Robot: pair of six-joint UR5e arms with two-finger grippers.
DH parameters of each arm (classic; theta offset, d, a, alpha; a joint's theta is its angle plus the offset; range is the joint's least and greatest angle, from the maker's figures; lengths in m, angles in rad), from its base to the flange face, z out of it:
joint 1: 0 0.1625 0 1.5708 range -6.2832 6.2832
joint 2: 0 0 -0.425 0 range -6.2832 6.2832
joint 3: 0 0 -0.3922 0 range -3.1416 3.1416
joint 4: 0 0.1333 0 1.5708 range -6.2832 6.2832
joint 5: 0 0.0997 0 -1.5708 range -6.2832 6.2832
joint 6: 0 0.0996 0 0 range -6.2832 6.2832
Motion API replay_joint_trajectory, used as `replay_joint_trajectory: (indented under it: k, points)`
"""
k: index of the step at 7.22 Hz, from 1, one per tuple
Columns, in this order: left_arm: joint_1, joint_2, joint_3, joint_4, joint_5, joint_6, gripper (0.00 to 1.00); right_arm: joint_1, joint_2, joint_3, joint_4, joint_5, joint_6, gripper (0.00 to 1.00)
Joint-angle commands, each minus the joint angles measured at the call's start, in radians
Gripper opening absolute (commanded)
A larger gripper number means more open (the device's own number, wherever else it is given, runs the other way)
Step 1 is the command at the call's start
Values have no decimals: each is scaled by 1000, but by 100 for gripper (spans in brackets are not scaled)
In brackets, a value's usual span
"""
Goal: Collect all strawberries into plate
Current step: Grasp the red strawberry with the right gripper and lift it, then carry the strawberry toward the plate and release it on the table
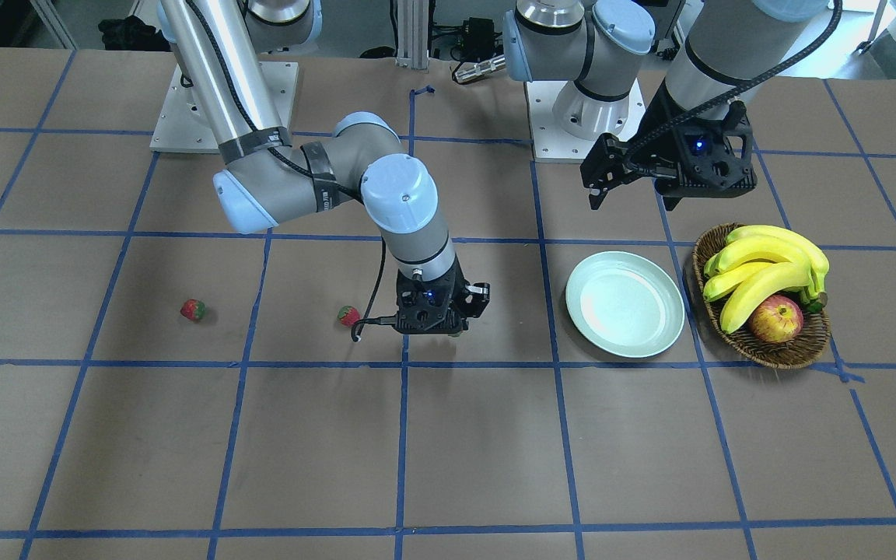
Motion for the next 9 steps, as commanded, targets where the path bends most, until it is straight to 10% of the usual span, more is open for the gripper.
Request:
replay_joint_trajectory:
  k: [1, 4, 9]
  points:
    - [-1, -1, 0, -1, -1, 0, 100, 83, 69, -74, -9, -11, 96, 20]
    - [-1, -1, 1, 2, -1, 0, 100, 84, 64, -67, 1, -26, 78, 97]
    - [-1, -1, 0, 1, -1, 0, 100, -26, -62, -59, 159, -157, -224, 100]
